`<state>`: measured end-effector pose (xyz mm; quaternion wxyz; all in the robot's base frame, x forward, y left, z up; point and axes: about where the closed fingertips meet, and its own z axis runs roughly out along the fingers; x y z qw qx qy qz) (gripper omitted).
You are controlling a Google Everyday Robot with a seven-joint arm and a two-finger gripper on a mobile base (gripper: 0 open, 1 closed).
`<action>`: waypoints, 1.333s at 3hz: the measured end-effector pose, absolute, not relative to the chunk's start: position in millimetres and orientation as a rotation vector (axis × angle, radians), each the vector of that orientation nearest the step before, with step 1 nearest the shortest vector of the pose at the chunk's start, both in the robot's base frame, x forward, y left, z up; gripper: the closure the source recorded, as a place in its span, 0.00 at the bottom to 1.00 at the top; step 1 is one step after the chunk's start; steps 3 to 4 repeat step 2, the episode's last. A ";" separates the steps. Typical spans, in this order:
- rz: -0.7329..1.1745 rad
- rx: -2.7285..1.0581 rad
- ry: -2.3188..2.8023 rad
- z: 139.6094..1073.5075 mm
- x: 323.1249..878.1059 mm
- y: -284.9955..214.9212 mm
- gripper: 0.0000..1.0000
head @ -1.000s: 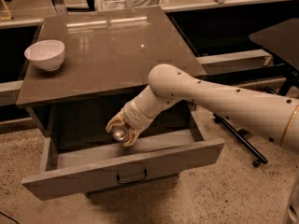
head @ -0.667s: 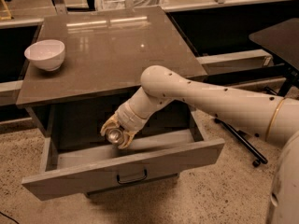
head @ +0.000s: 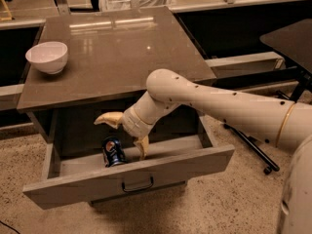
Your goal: Place pepsi can into top drawer
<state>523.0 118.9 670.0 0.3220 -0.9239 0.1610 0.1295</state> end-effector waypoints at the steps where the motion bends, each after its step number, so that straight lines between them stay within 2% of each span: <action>1: 0.340 -2.426 0.423 670.0 523.0 118.9 0.00; 2: 0.263 -2.424 0.420 678.7 521.6 111.6 0.00; 4: 0.263 -2.424 0.420 678.7 521.6 111.6 0.00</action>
Offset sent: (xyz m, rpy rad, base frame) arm -0.0002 -0.0171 0.0197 -0.0002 -0.1138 -0.0422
